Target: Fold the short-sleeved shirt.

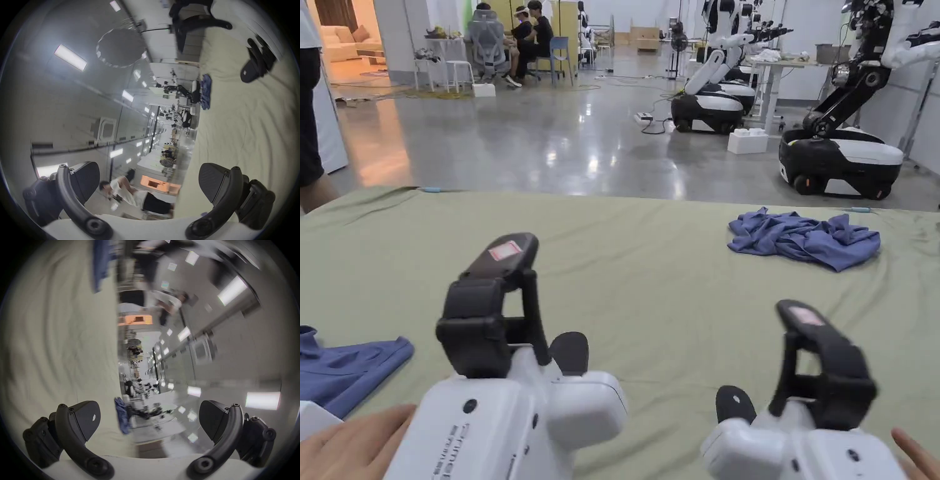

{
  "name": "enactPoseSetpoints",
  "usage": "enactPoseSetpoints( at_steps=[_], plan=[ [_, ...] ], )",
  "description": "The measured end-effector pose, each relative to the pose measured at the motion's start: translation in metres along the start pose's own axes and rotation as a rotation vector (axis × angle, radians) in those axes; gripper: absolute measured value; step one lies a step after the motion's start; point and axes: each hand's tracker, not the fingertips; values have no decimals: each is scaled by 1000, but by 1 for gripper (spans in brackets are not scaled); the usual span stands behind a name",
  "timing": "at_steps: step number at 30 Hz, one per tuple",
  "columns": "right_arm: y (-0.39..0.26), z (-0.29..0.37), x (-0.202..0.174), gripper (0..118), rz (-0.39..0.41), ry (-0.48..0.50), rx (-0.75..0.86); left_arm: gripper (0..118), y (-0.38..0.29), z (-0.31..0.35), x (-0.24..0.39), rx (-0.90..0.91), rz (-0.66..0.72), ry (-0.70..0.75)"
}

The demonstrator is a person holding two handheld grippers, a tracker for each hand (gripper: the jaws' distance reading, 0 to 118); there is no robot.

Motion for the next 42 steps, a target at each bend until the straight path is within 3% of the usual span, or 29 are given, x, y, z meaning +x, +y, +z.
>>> enactPoseSetpoints(
  at_steps=[3,5,8,10,12,14,17,26,42],
  plan=[
    [-4,2,38,118,-513,-95,-76,118,-4,-7,-13,-112,271,34],
    [-18,8,61,118,-897,-145,-96,118,-11,-9,-25,-168,528,42],
    [-50,16,79,118,-1425,-84,-17,118,-24,-9,-37,-189,924,-8],
    [-64,18,78,118,-1596,-86,-13,118,-33,-8,-38,-204,1134,-38],
    [-56,23,74,118,-1554,-167,-27,118,-45,-8,-36,-232,1287,-57],
    [-49,25,71,118,-1405,-237,-70,118,-56,-8,-29,-272,1333,-42],
    [-40,24,74,118,-1327,-184,-98,118,-61,-10,-22,-292,1268,-48],
    [-33,15,77,118,-1302,-155,-73,118,-51,-8,-30,-237,1291,-21],
    [-31,5,76,118,-1269,-132,-86,118,-48,-11,-31,-200,1208,-25]
  ],
)
